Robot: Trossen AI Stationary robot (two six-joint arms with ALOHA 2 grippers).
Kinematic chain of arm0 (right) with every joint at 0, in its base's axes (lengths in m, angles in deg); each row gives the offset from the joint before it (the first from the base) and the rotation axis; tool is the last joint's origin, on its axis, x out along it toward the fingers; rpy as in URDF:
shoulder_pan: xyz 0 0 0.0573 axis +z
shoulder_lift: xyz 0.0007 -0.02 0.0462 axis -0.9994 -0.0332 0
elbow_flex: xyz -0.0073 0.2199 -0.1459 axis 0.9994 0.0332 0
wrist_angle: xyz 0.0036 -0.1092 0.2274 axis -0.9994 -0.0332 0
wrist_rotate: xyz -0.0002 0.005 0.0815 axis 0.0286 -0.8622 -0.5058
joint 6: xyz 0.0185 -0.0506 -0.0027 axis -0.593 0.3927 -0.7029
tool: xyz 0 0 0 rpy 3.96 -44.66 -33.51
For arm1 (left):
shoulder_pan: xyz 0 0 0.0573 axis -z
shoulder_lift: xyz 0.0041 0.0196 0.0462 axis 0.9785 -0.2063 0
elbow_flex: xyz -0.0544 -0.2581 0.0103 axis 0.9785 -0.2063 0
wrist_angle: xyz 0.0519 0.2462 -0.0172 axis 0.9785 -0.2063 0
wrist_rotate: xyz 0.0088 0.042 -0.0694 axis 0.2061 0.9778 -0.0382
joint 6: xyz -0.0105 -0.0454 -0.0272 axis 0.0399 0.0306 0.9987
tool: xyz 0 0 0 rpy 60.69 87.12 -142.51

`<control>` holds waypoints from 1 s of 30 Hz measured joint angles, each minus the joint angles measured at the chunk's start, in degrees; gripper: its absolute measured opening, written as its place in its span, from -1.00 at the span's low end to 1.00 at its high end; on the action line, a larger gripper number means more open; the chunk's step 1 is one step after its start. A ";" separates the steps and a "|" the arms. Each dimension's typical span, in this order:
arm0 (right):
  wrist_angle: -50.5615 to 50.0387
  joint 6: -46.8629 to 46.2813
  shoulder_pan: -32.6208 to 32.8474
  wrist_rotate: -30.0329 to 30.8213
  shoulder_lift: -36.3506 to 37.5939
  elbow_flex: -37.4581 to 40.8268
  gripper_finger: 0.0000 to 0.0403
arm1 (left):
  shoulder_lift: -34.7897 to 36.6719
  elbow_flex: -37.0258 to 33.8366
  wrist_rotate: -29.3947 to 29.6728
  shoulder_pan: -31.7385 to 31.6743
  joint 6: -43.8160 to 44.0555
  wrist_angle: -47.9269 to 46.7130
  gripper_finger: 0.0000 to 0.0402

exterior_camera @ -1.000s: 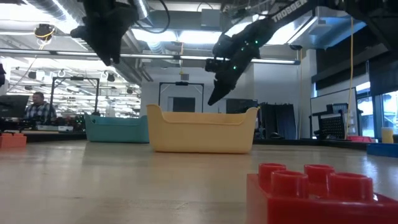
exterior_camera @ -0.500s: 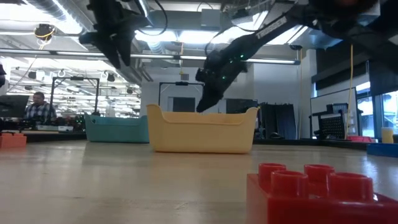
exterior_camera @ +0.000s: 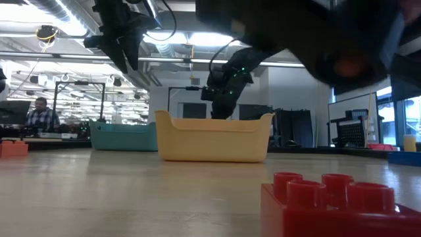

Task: Sort & place blocks by color
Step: Put the top red 4 stud game piece into the green bin

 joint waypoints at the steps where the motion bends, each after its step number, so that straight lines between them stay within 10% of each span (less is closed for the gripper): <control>1: -0.57 0.31 0.00 0.00 -0.40 -0.29 0.20 | 0.00 0.00 0.00 0.00 0.00 0.00 -0.30; 30: -0.54 3.73 0.16 2.28 -3.54 0.12 0.20 | 0.00 0.00 -0.02 0.00 0.04 0.02 -0.30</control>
